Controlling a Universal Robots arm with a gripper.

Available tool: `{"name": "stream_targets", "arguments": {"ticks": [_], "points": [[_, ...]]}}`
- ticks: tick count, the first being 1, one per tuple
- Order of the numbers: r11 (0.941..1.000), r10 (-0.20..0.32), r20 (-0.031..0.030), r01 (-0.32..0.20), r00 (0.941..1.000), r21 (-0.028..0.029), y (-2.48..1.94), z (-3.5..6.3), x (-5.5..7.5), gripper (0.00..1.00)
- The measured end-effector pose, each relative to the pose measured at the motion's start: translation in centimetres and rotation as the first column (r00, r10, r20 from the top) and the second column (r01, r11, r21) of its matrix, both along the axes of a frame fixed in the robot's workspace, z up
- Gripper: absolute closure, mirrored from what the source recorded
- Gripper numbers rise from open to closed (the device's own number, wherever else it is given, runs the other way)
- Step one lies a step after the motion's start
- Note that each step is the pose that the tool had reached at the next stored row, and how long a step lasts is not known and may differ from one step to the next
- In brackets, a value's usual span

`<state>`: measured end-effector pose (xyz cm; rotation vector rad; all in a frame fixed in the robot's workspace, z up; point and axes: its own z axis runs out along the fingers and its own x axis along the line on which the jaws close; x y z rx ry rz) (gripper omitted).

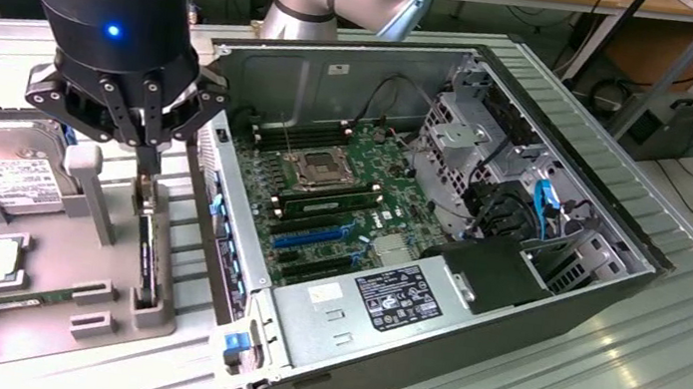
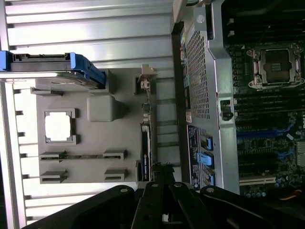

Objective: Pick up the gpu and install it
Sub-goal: 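Reach for the gpu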

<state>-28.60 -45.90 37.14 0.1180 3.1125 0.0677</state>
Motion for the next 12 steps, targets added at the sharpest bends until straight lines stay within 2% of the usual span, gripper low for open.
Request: {"name": "stream_targets", "arguments": {"ticks": [12], "points": [[1.0000,0.000,0.0000,0.000,1.0000,0.0000,-0.31,-0.08,0.00,0.89]]}}
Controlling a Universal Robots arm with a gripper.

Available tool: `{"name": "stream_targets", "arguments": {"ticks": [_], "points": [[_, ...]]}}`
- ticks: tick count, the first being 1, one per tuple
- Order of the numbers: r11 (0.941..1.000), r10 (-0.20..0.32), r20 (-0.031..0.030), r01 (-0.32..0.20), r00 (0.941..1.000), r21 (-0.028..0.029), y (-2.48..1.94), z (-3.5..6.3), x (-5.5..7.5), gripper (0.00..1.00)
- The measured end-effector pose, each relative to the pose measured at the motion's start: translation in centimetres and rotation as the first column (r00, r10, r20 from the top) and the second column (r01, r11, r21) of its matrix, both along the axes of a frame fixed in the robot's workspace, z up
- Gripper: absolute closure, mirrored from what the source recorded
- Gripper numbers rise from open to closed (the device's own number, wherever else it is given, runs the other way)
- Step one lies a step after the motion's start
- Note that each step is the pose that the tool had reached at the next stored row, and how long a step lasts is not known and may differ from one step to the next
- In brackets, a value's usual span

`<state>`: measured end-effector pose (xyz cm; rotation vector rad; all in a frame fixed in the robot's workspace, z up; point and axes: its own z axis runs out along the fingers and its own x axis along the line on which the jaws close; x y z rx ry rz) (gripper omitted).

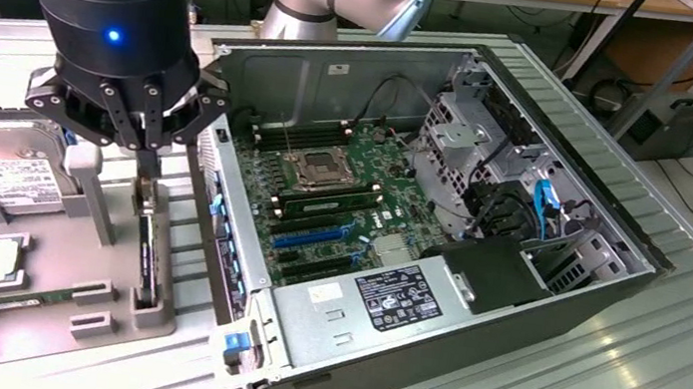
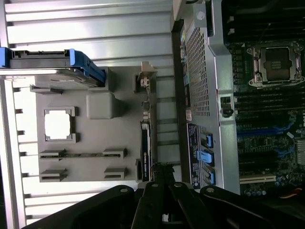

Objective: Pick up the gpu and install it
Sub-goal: 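Reach for the gpu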

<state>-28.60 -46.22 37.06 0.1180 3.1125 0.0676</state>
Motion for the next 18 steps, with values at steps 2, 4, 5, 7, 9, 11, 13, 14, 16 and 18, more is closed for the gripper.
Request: {"name": "stream_targets", "arguments": {"ticks": [2,4,5,7,9,11,13,14,16,18], "points": [[1.0000,0.000,0.0000,0.000,1.0000,0.0000,-0.04,-0.02,0.00,0.89],[1.0000,0.000,-0.0001,0.000,1.0000,0.0000,-0.09,-0.03,0.00,0.89],[1.0000,0.000,0.0000,0.000,1.0000,0.0000,-0.11,-0.03,0.00,0.89],[1.0000,0.000,-0.0001,0.000,1.0000,0.0000,-0.15,-0.04,0.00,0.89],[1.0000,0.000,0.0000,0.000,1.0000,0.0000,-0.21,-0.07,0.00,0.89],[1.0000,0.000,-0.0001,0.000,1.0000,0.0000,-0.25,-0.07,0.00,0.89],[1.0000,0.000,0.0000,0.000,1.0000,0.0000,-0.29,-0.09,0.00,0.89],[1.0000,0.000,0.0000,0.000,1.0000,0.0000,-0.31,-0.10,0.00,0.89],[1.0000,0.000,0.0000,0.000,1.0000,0.0000,-0.36,-0.11,0.00,0.89],[1.0000,0.000,-0.0001,0.000,1.0000,0.0000,-0.41,-0.12,0.00,0.89]]}}
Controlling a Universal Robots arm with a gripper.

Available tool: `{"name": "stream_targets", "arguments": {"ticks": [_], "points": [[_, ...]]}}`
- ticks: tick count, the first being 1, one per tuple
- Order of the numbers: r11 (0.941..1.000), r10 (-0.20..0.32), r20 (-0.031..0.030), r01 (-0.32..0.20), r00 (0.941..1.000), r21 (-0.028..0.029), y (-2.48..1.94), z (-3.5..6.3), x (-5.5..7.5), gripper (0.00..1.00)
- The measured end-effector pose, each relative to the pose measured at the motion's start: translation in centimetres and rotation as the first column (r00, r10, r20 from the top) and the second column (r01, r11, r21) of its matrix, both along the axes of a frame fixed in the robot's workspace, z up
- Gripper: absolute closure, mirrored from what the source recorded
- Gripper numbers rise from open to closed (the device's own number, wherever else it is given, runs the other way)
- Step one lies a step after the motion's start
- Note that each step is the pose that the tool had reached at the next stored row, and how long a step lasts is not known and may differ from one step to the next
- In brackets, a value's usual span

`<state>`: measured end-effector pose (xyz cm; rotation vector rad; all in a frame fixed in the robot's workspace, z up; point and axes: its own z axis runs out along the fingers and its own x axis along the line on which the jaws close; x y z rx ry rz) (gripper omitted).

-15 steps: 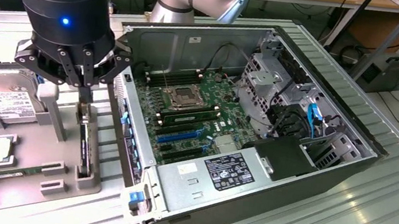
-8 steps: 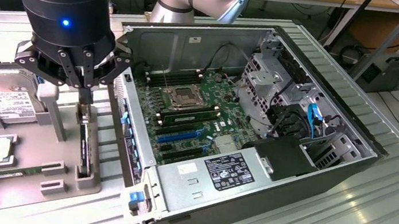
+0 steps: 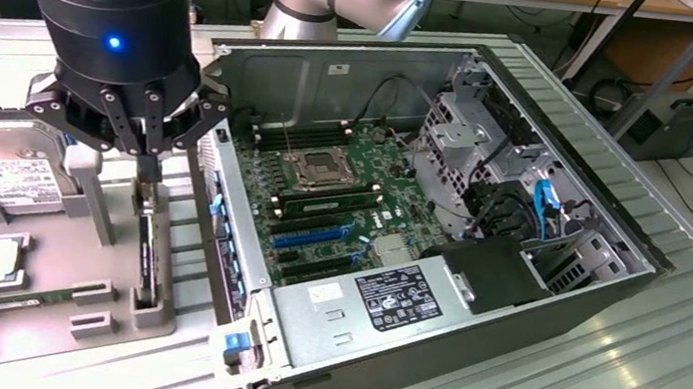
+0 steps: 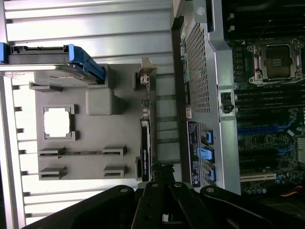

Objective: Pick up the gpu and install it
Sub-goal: 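Reach for the gpu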

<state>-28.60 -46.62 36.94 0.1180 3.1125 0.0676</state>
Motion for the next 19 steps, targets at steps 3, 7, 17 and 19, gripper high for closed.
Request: {"name": "stream_targets", "arguments": {"ticks": [3,7,17,19], "points": [[1.0000,0.000,0.0000,0.000,1.0000,0.0001,-0.06,-0.02,0.00,0.89],[1.0000,0.000,0.0000,0.000,1.0000,0.0000,-0.14,-0.05,0.00,0.89],[1.0000,0.000,0.0000,0.000,1.0000,-0.0001,-0.39,-0.13,0.00,0.89],[1.0000,0.000,0.0000,0.000,1.0000,0.0000,-0.47,-0.15,0.00,0.89]]}}
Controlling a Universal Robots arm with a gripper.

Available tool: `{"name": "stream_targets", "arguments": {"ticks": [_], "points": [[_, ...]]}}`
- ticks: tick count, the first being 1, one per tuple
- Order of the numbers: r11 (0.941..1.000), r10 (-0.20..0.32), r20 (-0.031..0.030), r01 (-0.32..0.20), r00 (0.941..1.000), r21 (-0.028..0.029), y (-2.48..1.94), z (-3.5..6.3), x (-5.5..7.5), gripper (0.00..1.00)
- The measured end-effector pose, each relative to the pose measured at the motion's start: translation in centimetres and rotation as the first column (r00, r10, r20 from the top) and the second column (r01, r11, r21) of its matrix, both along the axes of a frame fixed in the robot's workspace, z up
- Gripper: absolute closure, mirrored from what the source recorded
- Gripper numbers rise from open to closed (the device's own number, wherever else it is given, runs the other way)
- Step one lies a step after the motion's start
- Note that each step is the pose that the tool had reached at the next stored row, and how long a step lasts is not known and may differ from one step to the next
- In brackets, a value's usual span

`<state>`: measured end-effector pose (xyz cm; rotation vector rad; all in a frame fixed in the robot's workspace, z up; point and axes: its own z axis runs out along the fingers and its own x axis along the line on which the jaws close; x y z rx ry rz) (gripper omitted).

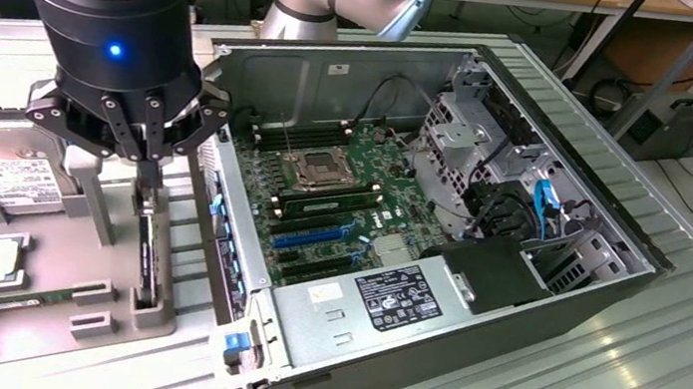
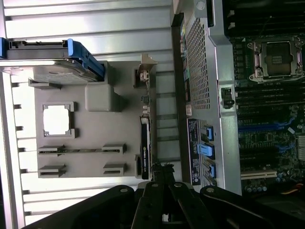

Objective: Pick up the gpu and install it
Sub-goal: 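Reach for the gpu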

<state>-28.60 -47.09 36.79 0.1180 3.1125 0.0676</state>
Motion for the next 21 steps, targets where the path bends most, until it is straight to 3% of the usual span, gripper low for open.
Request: {"name": "stream_targets", "arguments": {"ticks": [21], "points": [[1.0000,0.000,0.0000,0.000,1.0000,-0.0001,-0.90,-0.16,0.00,0.89]]}}
